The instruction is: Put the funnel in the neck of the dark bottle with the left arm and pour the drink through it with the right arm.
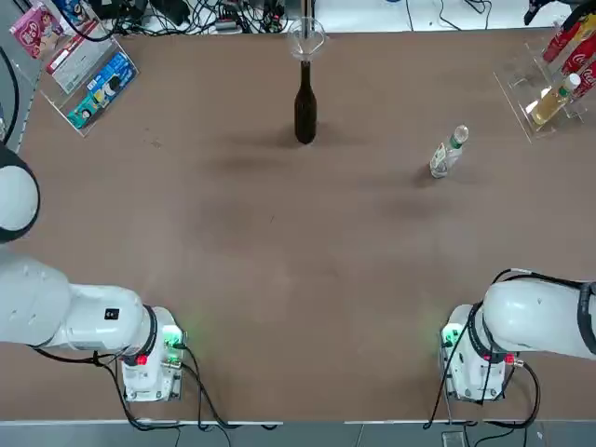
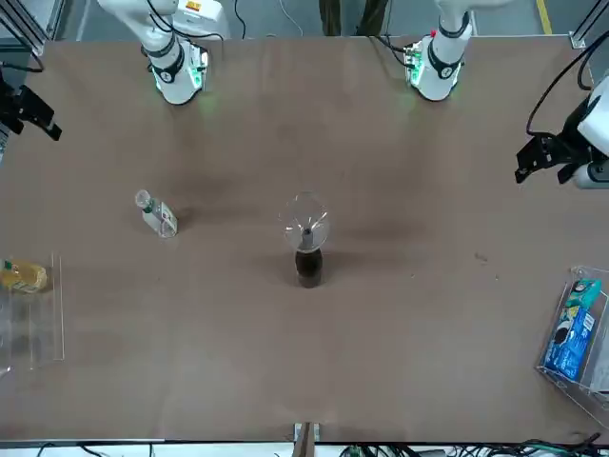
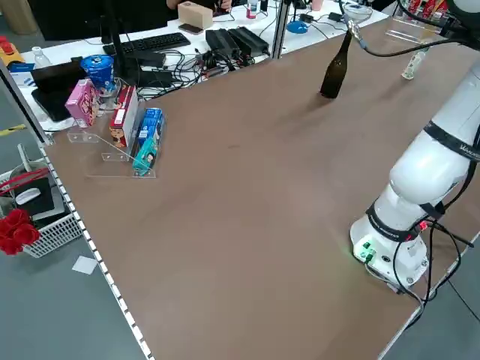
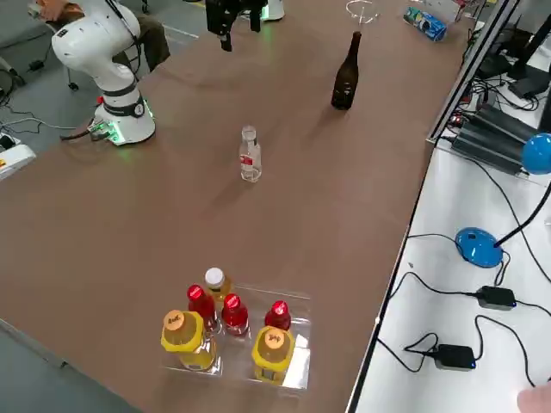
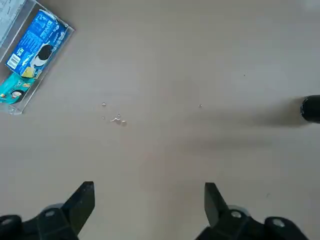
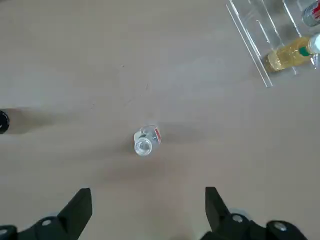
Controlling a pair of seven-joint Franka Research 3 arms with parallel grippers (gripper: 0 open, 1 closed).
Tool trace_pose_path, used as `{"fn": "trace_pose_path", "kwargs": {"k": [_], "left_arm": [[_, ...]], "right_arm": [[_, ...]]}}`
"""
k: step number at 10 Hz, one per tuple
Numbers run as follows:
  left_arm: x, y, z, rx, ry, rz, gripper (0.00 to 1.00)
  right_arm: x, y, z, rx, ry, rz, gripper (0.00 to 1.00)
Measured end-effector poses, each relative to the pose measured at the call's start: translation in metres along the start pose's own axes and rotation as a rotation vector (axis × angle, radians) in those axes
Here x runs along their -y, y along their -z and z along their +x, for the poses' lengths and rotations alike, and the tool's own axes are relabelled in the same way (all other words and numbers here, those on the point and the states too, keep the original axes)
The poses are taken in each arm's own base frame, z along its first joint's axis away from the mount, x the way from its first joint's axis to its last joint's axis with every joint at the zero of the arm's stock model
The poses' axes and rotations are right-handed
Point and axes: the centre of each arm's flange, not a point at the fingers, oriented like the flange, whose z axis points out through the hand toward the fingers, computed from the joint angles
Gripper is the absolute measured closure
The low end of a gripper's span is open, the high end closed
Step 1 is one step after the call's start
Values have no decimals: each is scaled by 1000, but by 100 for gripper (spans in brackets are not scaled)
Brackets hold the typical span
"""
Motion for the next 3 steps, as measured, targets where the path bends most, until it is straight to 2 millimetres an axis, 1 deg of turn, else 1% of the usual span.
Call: {"fn": "trace_pose_path", "kwargs": {"k": [3], "left_arm": [[0, 0, 0, 0, 0, 0, 3]], "right_arm": [[-2, 4, 0, -7, -4, -3, 0]]}}
